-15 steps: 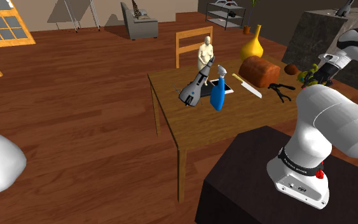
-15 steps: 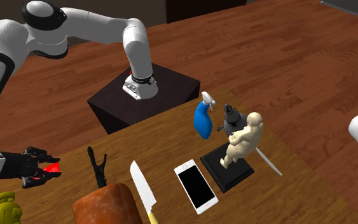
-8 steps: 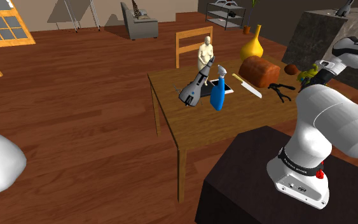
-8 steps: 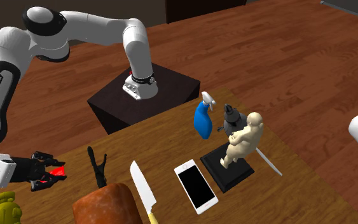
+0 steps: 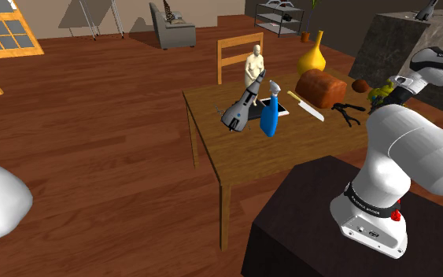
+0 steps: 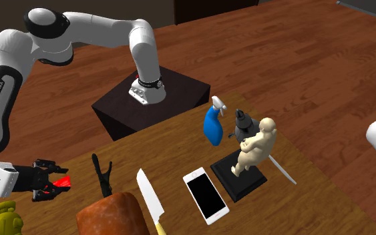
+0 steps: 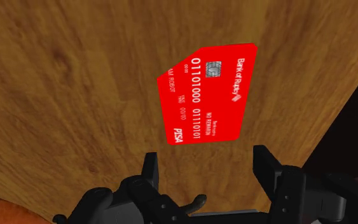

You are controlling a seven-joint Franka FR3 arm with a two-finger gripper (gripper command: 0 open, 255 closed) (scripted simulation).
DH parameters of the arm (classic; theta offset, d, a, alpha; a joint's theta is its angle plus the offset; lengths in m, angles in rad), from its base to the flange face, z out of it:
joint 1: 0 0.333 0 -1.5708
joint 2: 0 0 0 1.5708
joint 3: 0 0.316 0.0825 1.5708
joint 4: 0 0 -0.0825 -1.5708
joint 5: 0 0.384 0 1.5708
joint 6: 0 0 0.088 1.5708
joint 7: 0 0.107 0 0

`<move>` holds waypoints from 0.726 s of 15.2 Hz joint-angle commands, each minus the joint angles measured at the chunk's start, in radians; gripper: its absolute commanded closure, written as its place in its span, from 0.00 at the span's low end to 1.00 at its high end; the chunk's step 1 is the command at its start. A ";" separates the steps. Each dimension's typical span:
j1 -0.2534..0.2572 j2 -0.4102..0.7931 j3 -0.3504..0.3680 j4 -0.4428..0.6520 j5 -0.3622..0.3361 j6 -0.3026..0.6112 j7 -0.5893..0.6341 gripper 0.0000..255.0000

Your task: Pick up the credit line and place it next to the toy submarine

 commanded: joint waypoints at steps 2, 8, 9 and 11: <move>0.000 0.000 0.000 0.000 0.000 0.000 0.000 0.00; 0.047 0.018 0.011 0.124 0.024 -0.089 -0.031 0.00; 0.062 0.022 0.013 0.162 0.029 -0.114 -0.040 0.00; 0.062 0.022 0.013 0.161 0.029 -0.114 -0.040 0.00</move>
